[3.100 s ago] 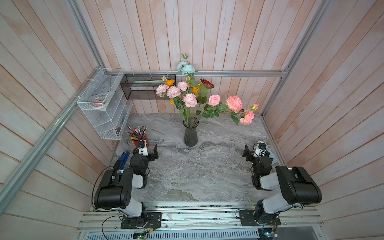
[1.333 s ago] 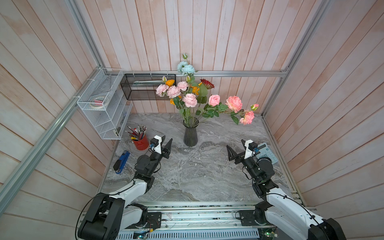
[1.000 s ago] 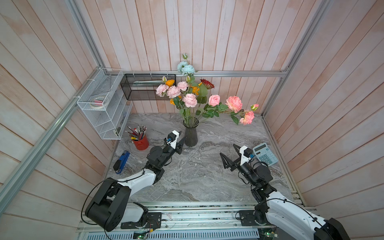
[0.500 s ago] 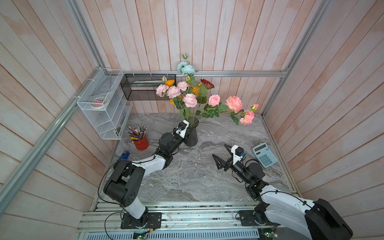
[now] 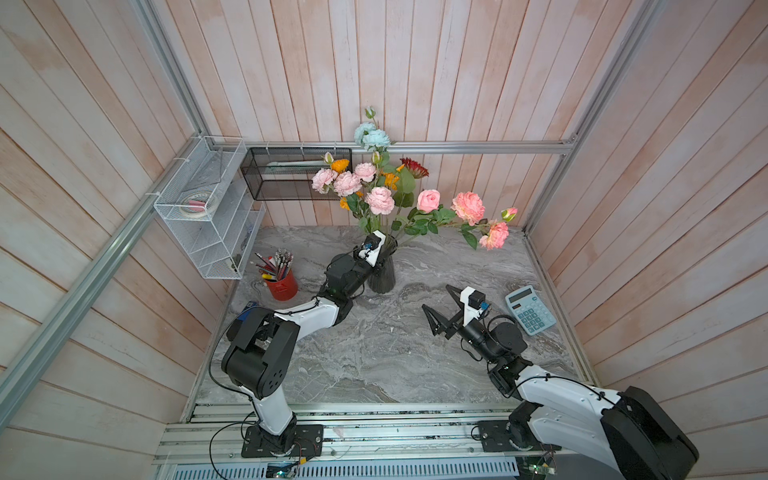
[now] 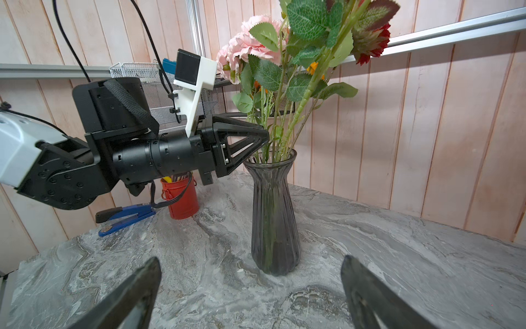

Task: Pick out pink flowers from the vase
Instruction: Pick up the flower from the vase.

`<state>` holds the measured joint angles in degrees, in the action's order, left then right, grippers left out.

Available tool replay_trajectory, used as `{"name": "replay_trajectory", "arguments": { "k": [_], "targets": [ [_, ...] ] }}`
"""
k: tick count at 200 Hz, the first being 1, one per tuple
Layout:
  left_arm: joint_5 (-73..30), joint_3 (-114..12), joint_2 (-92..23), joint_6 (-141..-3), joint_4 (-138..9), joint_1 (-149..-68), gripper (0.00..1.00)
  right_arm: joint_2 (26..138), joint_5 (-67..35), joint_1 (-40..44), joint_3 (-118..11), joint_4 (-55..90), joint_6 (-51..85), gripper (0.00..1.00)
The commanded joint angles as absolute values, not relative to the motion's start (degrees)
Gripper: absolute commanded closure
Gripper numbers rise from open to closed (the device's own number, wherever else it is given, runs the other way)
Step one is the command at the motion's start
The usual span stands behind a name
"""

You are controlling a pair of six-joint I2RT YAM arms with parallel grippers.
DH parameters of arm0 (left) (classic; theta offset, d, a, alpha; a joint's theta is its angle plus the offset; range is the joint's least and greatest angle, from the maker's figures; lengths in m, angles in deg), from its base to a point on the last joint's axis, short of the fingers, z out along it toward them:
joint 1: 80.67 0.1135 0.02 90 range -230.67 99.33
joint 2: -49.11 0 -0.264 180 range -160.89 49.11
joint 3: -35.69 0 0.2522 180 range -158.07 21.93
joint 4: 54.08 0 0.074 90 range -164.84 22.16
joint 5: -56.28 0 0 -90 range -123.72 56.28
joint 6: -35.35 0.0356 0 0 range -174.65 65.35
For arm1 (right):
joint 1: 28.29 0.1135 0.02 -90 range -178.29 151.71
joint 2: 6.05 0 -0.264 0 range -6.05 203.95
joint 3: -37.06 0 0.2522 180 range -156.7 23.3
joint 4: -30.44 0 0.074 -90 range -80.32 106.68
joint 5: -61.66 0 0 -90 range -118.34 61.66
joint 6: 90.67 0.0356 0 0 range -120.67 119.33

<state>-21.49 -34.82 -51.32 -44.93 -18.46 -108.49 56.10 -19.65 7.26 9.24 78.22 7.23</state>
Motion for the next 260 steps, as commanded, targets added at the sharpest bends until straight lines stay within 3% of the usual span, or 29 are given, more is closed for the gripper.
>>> {"name": "replay_trajectory", "arguments": {
  "k": [1, 67, 103, 180, 260],
  "targets": [
    [-20.2, -36.7, -52.9, -44.9, -18.8, -108.7, 0.66, 55.6, -19.6, 7.7, 7.8, 79.0, 7.4, 0.02],
    [-18.7, -39.9, -55.4, -45.7, -19.3, -108.8, 0.68, 54.5, -20.1, 7.7, 8.3, 78.1, 6.8, 0.02],
    [-18.2, -40.6, -55.9, -45.6, -19.2, -109.0, 0.81, 53.5, -20.6, 7.7, 9.0, 77.7, 6.5, 0.02],
    [-19.7, -36.4, -52.0, -42.3, -14.4, -109.5, 0.92, 52.9, -20.8, 7.7, 9.2, 77.1, 6.7, 0.02],
    [-21.5, -35.4, -47.4, -42.2, -13.0, -109.5, 0.96, 52.7, -20.9, 7.7, 8.1, 75.4, 8.2, 0.02]
  ]
}}
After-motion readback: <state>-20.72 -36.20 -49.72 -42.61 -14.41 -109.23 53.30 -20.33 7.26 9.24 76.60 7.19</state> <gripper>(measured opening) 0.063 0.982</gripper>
